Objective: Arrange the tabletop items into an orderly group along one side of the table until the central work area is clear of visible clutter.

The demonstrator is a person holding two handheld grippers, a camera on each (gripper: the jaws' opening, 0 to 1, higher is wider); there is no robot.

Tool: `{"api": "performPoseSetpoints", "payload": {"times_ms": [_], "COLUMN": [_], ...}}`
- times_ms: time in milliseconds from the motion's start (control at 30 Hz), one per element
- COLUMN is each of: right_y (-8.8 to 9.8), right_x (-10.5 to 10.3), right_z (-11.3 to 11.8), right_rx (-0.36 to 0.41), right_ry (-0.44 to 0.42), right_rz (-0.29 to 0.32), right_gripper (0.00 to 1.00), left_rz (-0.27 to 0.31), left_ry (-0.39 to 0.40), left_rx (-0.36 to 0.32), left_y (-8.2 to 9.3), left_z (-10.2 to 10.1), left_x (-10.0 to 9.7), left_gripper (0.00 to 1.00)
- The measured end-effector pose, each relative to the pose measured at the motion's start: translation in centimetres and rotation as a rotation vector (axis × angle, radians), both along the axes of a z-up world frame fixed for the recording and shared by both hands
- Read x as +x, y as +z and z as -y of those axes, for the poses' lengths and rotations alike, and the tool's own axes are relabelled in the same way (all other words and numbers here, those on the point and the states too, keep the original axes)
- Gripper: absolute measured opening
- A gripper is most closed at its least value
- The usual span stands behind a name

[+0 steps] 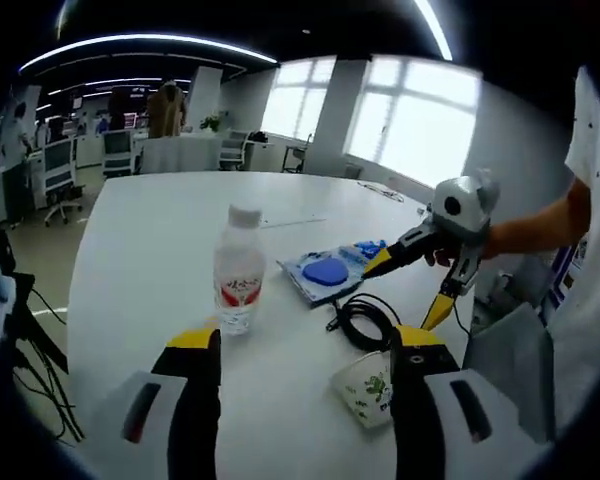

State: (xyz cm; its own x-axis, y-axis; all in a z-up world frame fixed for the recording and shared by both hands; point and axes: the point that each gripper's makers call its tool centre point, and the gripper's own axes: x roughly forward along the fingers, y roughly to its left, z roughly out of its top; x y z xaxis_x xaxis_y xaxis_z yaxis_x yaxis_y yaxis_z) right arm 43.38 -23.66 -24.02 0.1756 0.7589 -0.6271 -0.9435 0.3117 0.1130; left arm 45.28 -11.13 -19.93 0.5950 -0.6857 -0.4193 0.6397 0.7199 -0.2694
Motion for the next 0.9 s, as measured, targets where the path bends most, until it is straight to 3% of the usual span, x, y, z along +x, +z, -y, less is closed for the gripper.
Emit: {"api": "performPoseSetpoints", "payload": {"times_ms": [167,367,900], "right_y": [-0.7,-1.8,-3.7], "right_x": [-1.0,-1.6,-2.8], "right_z": [0.0,-0.1,-1.8], "right_rx": [0.012,-0.012,-0.005], "right_ry": [0.023,0.071,0.226], "right_rz": [-0.072,-0.111,-0.281], "right_gripper": [0.64,0.60,0.35], "left_rz": [-0.016,-0.028,-0.061], "left_ry": [0.009,0.020,0.061], "left_rx": [-0.007,-0.024,-0.041], "left_y": [-0.4,-0.6,-1.8], "left_z": [-0.5,-1.1,-2.2], "left_x": [-1.0,-1.9,-3.1], "left_gripper": [0.75,0.76,0.73]}}
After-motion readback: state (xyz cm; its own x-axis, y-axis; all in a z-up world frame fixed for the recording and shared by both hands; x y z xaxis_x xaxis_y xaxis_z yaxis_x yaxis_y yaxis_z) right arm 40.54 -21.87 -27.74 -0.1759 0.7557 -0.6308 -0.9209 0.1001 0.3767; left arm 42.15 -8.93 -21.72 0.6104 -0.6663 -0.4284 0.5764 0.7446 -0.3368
